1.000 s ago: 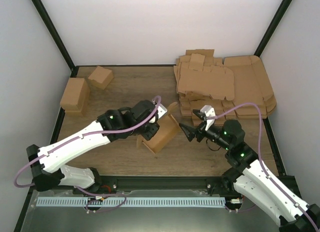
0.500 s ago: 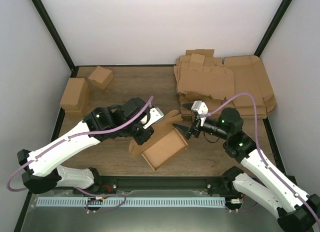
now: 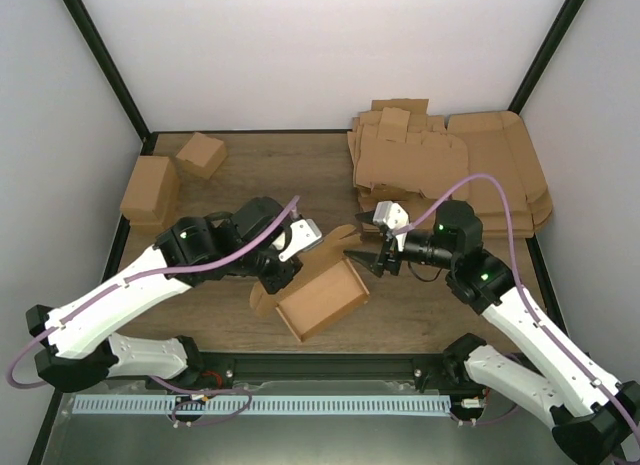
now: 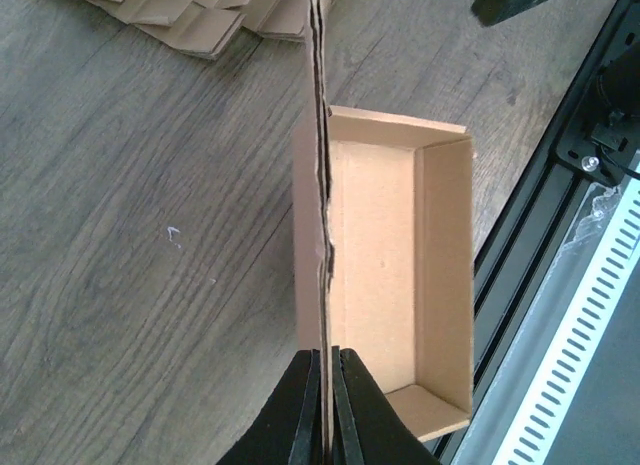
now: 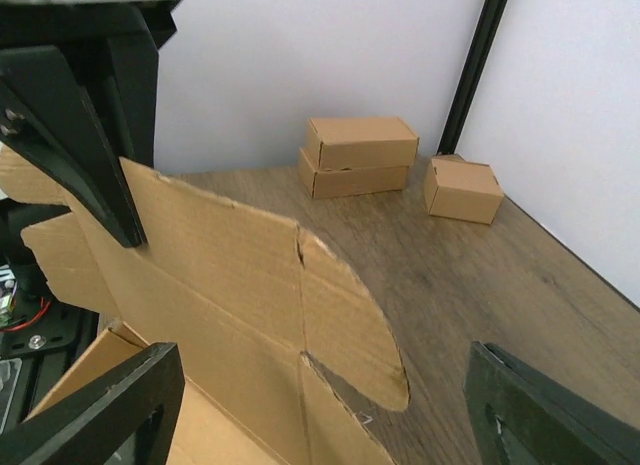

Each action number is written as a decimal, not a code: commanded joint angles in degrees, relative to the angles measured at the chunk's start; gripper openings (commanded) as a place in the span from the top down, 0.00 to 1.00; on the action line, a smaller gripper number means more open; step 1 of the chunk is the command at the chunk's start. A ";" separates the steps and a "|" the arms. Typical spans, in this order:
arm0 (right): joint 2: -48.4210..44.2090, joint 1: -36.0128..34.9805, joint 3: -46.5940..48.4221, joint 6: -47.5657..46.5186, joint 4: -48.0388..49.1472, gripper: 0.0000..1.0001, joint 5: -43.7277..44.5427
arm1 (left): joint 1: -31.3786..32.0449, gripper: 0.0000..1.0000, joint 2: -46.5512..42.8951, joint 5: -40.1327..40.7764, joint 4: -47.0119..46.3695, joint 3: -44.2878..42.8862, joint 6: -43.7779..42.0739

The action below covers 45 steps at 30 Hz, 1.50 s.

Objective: Fold the paper box

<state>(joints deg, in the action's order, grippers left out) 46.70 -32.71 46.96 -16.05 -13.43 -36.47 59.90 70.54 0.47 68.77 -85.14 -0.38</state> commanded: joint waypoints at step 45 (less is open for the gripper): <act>16.85 0.19 -4.37 28.33 8.58 0.99 23.20 | -17.41 0.03 10.01 8.81 -25.12 3.09 10.19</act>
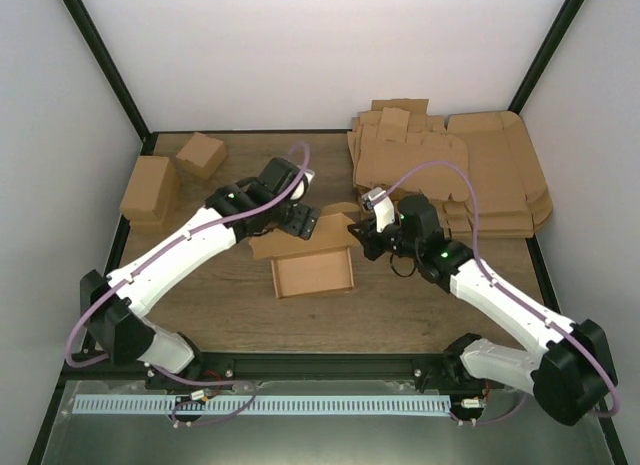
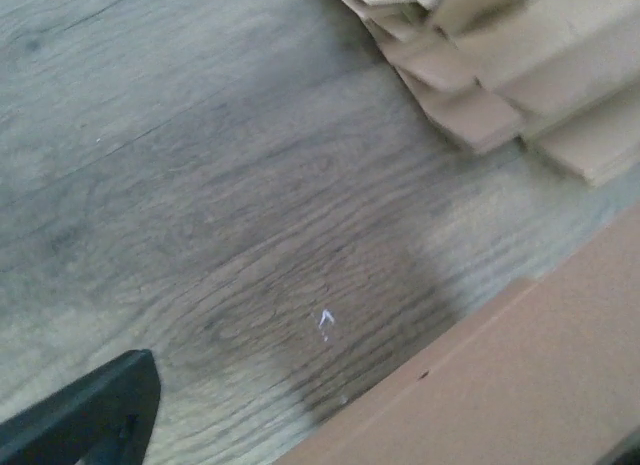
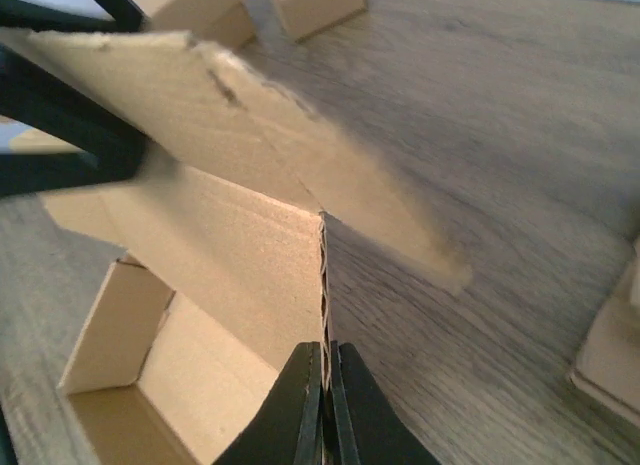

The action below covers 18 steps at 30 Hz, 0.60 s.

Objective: Fold the paper box

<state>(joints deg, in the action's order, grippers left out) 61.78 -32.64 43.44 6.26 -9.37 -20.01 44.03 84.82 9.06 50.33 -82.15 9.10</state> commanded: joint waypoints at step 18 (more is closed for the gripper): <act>14.72 1.95 1.59 2.46 7.61 0.99 6.54 | -28.43 0.11 -18.10 -25.96 -21.89 28.08 8.55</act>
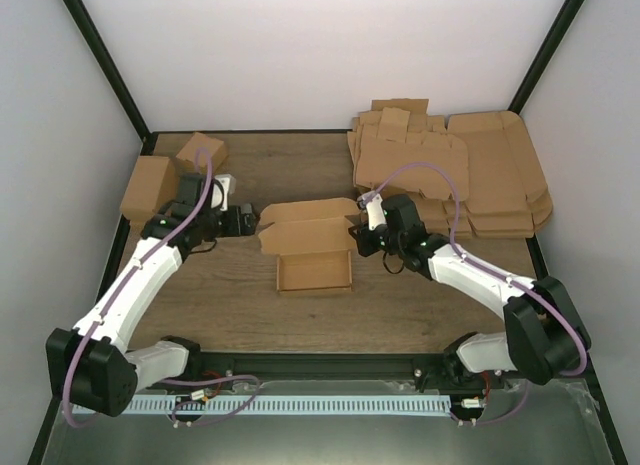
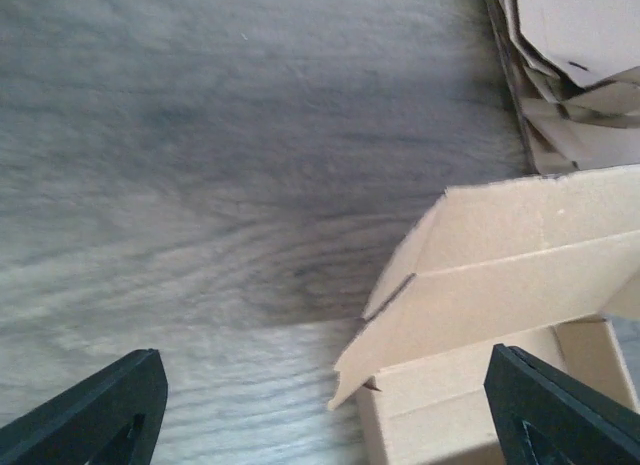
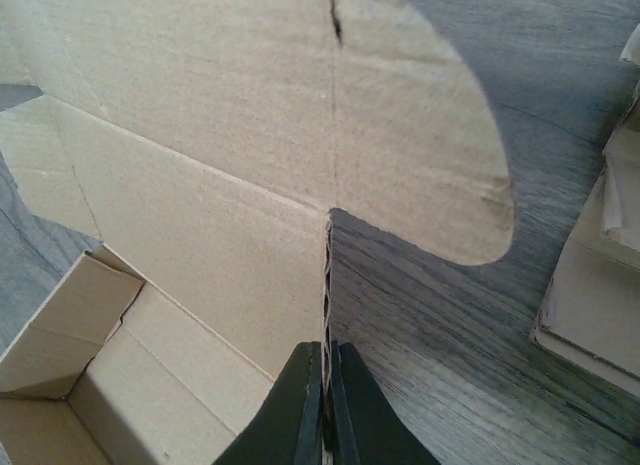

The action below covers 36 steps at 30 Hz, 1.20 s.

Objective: Fold the paper box

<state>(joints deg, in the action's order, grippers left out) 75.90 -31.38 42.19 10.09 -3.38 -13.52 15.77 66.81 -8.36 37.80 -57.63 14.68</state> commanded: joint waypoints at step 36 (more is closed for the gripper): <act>4.23 0.75 4.76 1.83 2.99 0.99 -1.18 | 3.85 0.96 12.68 -14.93 -14.67 7.22 5.36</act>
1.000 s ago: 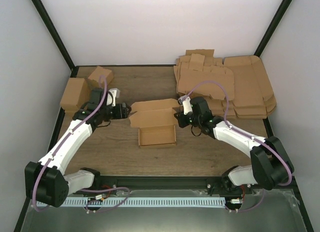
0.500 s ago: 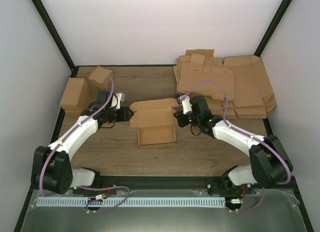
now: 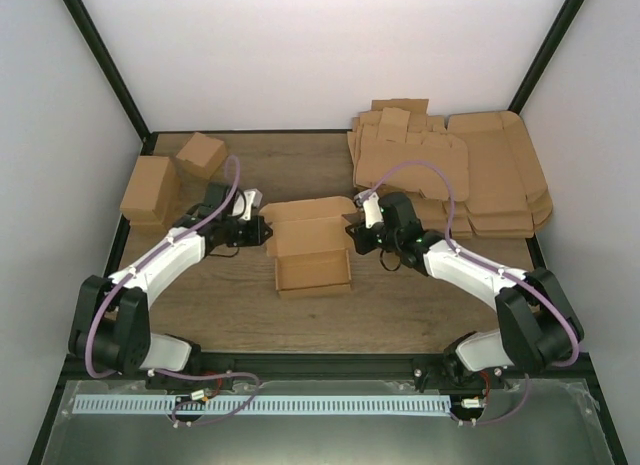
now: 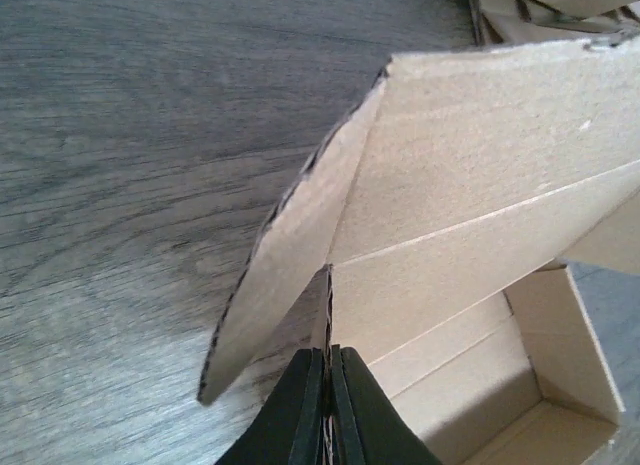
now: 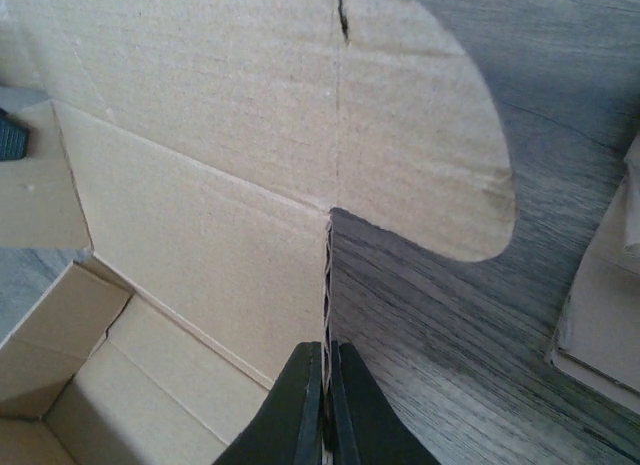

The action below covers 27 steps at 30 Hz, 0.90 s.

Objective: Fold the paper box

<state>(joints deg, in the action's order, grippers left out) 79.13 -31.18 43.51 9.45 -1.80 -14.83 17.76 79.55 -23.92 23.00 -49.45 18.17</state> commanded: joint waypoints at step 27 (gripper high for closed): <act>8.92 -8.86 -2.59 12.78 29.60 0.99 28.77 | 13.81 0.96 -1.32 31.06 -25.32 3.56 18.54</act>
<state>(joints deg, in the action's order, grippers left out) 86.17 -37.76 42.33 20.73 19.49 10.24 30.20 77.89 5.72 4.73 -48.45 33.87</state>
